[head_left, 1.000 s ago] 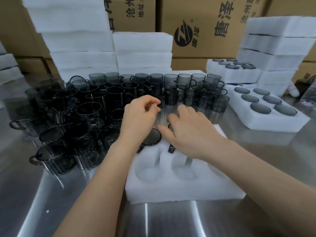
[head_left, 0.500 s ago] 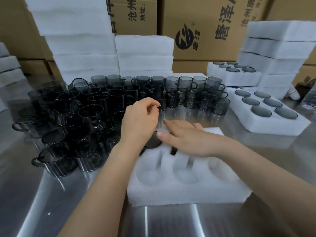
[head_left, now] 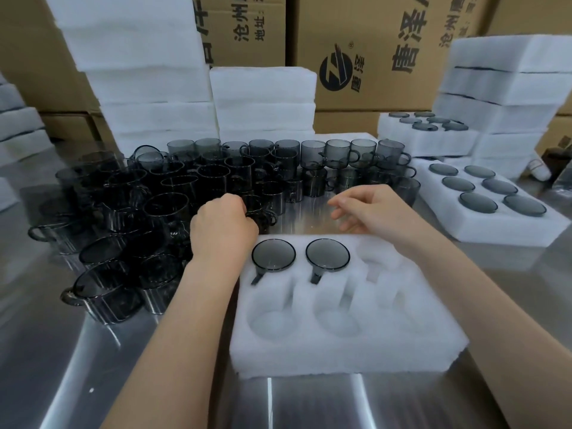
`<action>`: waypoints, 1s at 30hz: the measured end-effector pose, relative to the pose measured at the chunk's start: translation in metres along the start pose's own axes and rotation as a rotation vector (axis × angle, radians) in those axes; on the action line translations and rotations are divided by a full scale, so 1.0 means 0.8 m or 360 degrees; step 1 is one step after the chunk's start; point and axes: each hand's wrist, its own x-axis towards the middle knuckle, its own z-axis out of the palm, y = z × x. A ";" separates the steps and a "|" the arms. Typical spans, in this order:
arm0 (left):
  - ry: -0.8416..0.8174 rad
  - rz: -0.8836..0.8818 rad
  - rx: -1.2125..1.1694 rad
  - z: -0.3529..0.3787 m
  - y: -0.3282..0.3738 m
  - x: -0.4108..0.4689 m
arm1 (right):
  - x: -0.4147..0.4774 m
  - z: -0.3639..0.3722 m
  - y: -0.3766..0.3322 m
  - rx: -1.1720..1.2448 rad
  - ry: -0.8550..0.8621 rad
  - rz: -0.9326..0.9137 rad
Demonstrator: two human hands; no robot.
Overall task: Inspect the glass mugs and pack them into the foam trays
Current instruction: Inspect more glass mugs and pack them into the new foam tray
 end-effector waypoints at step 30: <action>0.0410 0.0251 -0.0116 0.009 0.002 0.006 | -0.006 -0.001 0.001 0.0029 -0.0060 -0.0096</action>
